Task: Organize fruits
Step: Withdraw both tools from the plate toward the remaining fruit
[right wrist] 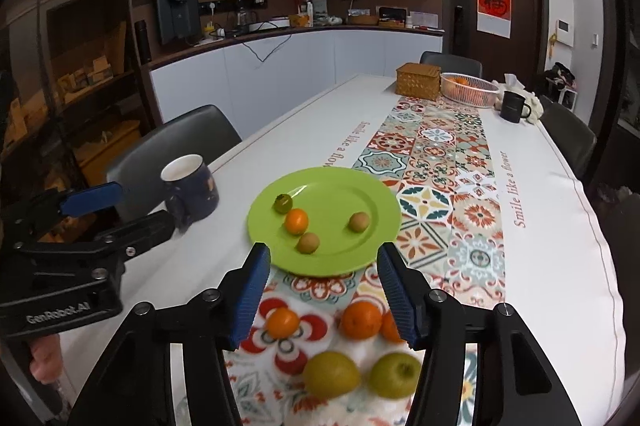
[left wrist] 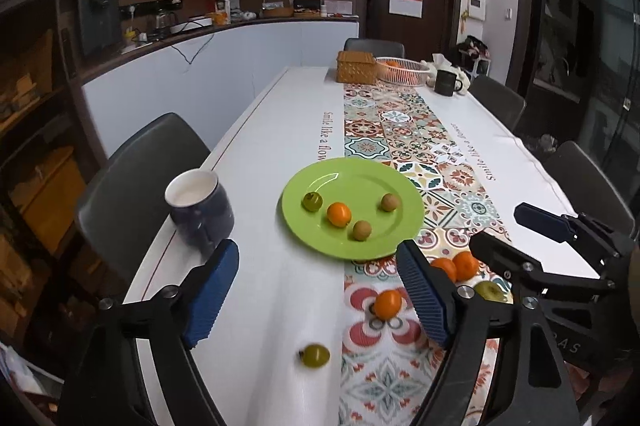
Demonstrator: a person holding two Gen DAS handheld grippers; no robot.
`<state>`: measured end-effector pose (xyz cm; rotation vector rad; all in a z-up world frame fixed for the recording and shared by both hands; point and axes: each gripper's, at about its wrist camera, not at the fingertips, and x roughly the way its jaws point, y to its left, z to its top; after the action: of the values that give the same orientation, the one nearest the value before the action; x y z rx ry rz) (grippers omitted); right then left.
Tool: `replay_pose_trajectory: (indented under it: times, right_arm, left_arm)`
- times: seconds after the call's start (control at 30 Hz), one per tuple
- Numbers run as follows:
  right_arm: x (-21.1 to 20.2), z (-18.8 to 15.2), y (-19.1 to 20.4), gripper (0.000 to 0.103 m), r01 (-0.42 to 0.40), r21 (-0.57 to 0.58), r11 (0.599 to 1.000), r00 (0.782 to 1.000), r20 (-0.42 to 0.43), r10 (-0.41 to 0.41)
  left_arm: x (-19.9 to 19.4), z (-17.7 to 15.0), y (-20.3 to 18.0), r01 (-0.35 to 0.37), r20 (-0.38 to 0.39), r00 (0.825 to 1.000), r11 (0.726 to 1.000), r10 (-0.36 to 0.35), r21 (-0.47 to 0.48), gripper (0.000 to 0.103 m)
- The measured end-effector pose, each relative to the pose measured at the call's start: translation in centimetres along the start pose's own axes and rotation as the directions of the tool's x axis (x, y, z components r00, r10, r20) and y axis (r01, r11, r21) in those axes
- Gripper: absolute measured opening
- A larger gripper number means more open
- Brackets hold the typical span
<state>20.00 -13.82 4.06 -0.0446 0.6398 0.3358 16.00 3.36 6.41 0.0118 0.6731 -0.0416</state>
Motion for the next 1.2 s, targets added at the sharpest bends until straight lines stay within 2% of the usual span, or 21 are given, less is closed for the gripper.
replay_pose_trajectory:
  times: [0.03, 0.23, 0.33, 0.5, 0.77, 1.07, 1.2]
  right_arm:
    - [-0.4, -0.2, 0.1, 0.067, 0.004, -0.002, 1.0, 1.0, 0.006, -0.004]
    - [-2.8, -2.3, 0.8, 0.072, 0.052, -0.012, 0.999, 0.997, 0.057, -0.051]
    - [-3.7, -3.4, 1.2, 0.072, 0.077, -0.013, 0.997, 0.994, 0.077, -0.076]
    - [-4.7, -5.2, 1.6, 0.072, 0.085, -0.016, 0.996, 0.992, 0.093, -0.083]
    - [-5.0, -7.0, 1.5, 0.073, 0.097, -0.008, 0.995, 0.992, 0.083, -0.096]
    - [-3.6, -9.1, 1.5, 0.072, 0.105, -0.021, 0.994, 0.994, 0.019, -0.105]
    - [-2.7, -9.9, 1.3, 0.072, 0.109, -0.028, 0.994, 0.994, -0.016, -0.11]
  left_arm:
    - [-0.3, -0.2, 0.0, -0.003, 0.003, 1.0, 1.0, 0.003, -0.003, 0.082]
    - [-2.5, -2.5, 0.1, -0.052, 0.037, 0.998, 0.999, 0.052, 0.0, 0.089]
    - [-3.2, -3.5, 0.1, -0.076, 0.057, 0.996, 0.997, 0.075, 0.004, 0.094]
    - [-3.5, -5.0, -0.3, -0.1, 0.079, 0.992, 0.995, 0.098, 0.019, 0.095]
    - [-3.2, -7.9, -0.3, -0.102, 0.061, 0.993, 0.995, 0.1, 0.023, 0.095]
    - [-1.8, -10.5, -0.7, -0.175, 0.05, 0.984, 0.98, 0.172, 0.09, 0.095]
    - [-0.8, -11.1, -0.6, -0.161, 0.021, 0.987, 0.982, 0.16, 0.096, 0.095]
